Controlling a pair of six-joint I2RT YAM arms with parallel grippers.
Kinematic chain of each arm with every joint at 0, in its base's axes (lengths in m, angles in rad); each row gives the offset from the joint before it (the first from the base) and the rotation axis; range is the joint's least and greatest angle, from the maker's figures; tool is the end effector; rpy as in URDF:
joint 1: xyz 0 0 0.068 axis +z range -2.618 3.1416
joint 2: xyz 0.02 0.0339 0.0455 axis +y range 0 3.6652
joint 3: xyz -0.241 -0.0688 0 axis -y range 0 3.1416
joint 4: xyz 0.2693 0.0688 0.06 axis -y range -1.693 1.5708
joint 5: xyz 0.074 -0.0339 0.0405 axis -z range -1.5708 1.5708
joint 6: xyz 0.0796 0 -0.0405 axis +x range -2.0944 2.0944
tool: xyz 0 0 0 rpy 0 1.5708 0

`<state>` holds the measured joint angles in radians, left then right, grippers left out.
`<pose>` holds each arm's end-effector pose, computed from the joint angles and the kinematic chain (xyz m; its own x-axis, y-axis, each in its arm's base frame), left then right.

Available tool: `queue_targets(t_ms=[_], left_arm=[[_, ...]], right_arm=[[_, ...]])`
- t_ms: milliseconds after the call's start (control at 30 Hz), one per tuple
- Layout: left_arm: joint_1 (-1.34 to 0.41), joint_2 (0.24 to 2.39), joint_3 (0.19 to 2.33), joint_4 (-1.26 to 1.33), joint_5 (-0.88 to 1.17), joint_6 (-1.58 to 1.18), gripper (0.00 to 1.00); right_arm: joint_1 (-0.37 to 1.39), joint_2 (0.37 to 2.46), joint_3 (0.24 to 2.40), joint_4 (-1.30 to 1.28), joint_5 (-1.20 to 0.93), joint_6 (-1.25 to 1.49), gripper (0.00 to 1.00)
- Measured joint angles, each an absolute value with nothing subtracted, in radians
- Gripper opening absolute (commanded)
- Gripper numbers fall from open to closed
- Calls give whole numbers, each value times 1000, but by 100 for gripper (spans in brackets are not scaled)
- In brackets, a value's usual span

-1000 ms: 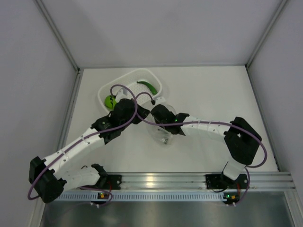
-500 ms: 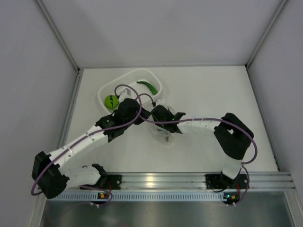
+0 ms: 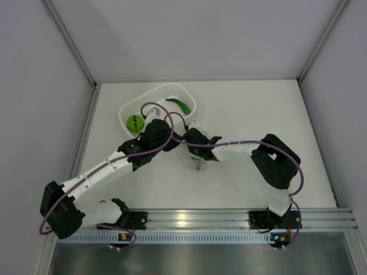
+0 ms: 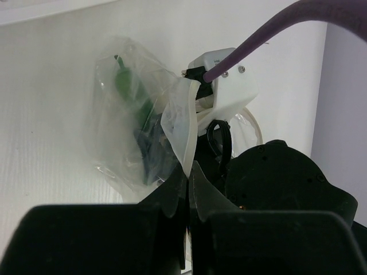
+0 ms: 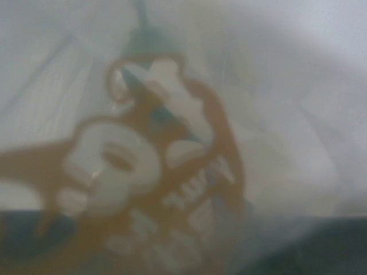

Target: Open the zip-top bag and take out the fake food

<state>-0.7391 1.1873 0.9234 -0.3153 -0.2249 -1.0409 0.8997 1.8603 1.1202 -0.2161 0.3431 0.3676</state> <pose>0.2576 -0.2107 0.2417 -0.6521 -0.5438 -0.5283 -0.0869 0.7458 -0.6604 0.2784 0.3076 0.0855 -0.6958 -0.3320 -0.6369 -0.3931 0.9182 -0.0493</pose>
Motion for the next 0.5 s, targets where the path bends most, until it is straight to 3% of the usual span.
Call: queue_targets(t_ms=[200,500], left_arm=[[-739,1187,923,-315,-225,-1026,0],[-739,1187,924,-315,-225,-1002,0]], right_arm=[[899,1857,1116,-211,345,370,19],[900,1732,1079,-234,345,366,18]])
